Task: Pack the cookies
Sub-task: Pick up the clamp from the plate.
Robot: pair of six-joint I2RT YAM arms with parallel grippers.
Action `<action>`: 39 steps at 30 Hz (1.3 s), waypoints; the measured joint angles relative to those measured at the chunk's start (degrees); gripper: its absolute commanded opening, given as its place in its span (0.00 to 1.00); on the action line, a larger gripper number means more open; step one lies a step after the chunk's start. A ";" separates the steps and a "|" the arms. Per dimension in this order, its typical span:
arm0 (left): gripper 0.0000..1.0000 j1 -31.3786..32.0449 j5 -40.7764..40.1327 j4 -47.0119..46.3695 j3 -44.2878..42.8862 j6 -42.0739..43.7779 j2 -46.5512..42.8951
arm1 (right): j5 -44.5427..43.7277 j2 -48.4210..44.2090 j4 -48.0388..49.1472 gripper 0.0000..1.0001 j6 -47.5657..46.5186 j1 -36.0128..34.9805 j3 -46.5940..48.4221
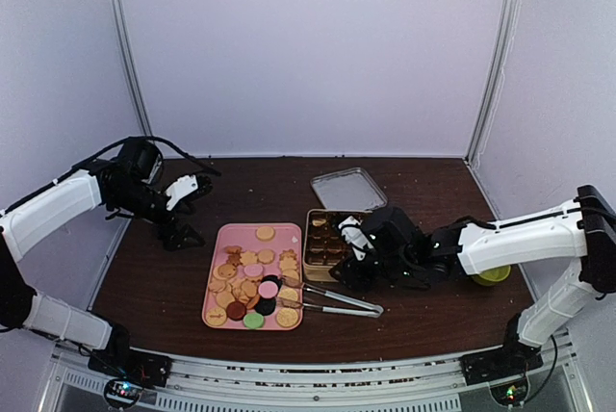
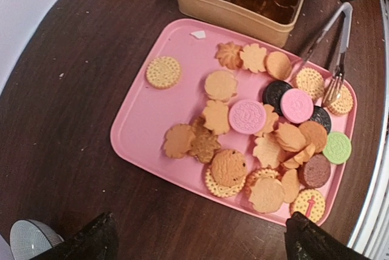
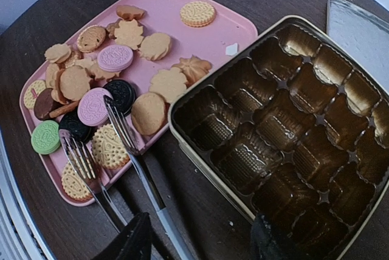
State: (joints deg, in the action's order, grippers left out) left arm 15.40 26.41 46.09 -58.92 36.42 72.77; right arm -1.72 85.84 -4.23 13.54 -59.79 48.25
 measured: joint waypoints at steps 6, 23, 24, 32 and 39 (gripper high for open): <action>0.98 4.11 -0.02 3.50 -0.24 1.51 1.81 | 3.28 3.39 -0.90 0.50 -1.44 -0.35 2.78; 0.98 8.57 0.15 6.49 -2.82 1.66 3.39 | 6.67 6.91 -2.82 0.50 -2.69 -2.84 2.84; 0.98 8.66 0.17 6.75 -3.19 1.66 3.43 | 6.84 7.21 -2.84 0.49 -2.89 -2.86 2.84; 0.98 9.22 0.17 8.55 -4.55 2.03 3.43 | 8.15 10.05 -3.78 0.37 -4.90 -2.86 2.89; 0.97 9.97 0.24 9.44 -4.59 2.27 3.52 | 8.68 11.37 -4.66 0.18 -6.25 -2.86 2.99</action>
State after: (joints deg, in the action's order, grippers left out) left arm 25.36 26.65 55.53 -63.51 38.70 76.29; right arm 6.96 97.21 -8.88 7.29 -62.65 51.24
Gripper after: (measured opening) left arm 0.973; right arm 0.263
